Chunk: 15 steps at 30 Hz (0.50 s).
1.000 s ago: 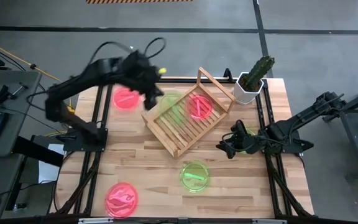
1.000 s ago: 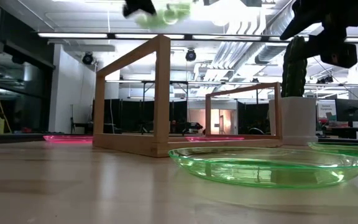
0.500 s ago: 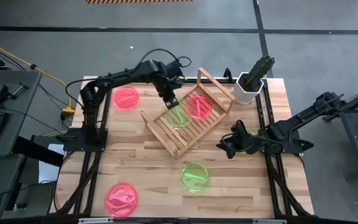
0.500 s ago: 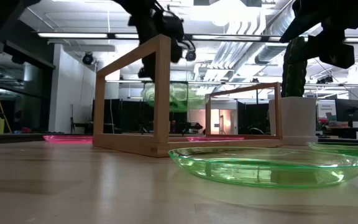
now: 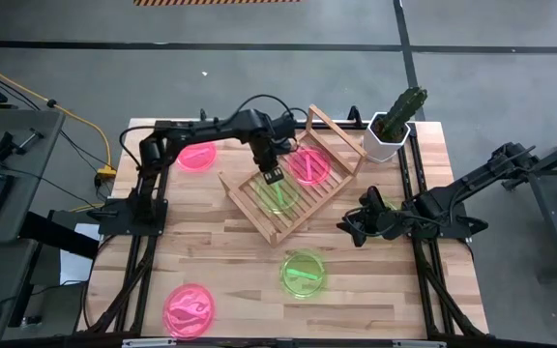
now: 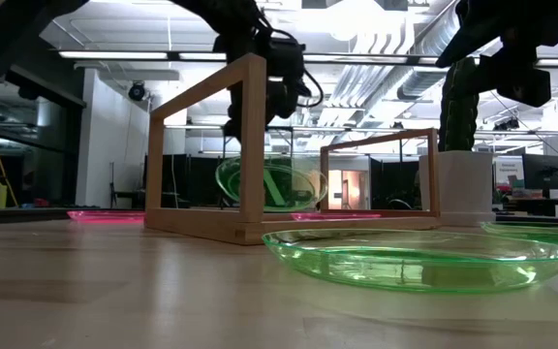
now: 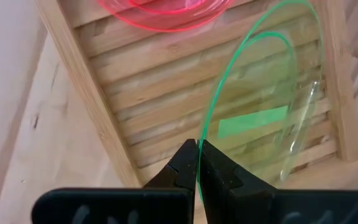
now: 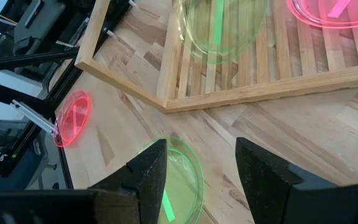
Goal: Place and stack plates onto a shelf
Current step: Put the middle green plate on the shelf
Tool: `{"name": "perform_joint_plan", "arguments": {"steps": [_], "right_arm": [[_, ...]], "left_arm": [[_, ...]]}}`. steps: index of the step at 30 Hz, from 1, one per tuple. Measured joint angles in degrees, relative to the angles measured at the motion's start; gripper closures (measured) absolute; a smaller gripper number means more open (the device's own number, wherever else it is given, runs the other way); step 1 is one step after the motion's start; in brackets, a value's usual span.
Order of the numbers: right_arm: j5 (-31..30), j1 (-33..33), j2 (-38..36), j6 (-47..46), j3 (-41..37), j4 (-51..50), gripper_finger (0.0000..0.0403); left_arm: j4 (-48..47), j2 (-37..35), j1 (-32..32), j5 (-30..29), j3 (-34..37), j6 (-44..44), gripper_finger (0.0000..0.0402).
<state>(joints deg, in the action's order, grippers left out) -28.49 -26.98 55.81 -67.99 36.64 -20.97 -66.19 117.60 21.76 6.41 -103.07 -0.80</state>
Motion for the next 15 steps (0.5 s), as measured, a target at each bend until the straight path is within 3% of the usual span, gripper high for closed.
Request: {"name": "perform_joint_plan", "arguments": {"steps": [5,15], "right_arm": [[-0.02,0.0,0.0,0.07,0.0,-0.13,0.0231],[-0.11,0.0,0.0,-0.06,0.0,-0.16,0.0231]], "left_arm": [[0.13,0.0,-0.92,-2.96,0.0,-0.02,0.0401],[0.5,0.0,-1.03,-3.3,0.0,-0.21,0.0402]]}}
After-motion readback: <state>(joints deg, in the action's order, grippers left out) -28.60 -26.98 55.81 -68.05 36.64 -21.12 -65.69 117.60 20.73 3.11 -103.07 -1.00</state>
